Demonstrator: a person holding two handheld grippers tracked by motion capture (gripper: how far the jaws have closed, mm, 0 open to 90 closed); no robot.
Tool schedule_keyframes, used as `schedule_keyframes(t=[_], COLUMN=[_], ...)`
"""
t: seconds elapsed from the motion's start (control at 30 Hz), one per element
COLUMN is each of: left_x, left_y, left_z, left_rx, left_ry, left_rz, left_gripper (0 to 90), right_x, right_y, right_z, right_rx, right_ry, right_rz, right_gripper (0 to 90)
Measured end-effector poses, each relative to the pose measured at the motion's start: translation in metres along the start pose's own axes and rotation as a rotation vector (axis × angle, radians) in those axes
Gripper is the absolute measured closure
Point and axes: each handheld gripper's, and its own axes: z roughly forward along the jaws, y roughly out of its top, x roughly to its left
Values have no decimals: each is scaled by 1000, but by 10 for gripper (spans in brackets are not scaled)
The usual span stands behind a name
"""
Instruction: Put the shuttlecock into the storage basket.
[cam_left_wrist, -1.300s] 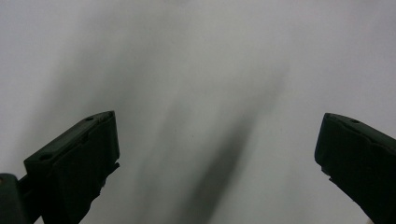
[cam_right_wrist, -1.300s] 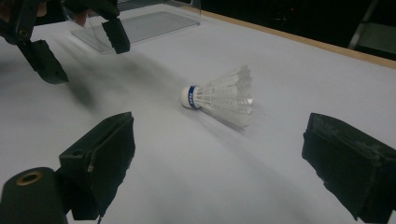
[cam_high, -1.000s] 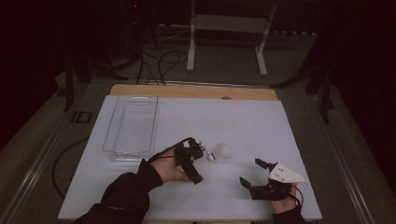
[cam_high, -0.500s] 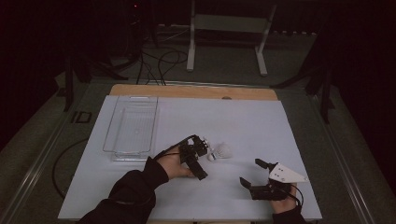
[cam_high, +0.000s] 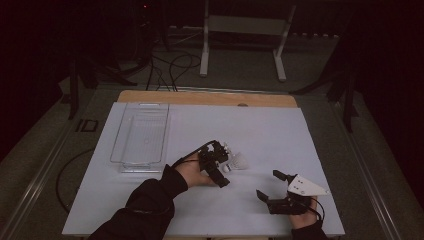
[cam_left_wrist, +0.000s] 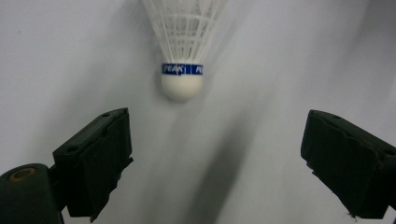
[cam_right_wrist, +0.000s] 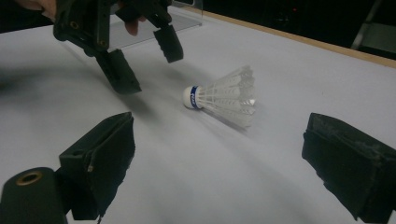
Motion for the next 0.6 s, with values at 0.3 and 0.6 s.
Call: schedule_keyframes(t=[0.3,0.6], left_x=[1,8], left_y=[7,17], left_z=[8,14], left_rx=[-46,9], left_ry=[-13,-10], left_rz=[3,14], left_gripper=[151,263], right_x=[0,0], right_y=[0,0], right_z=[0,0], right_rx=[-1,-2], right_ry=[2,3], right_rz=[1,0], right_gripper=[91,91])
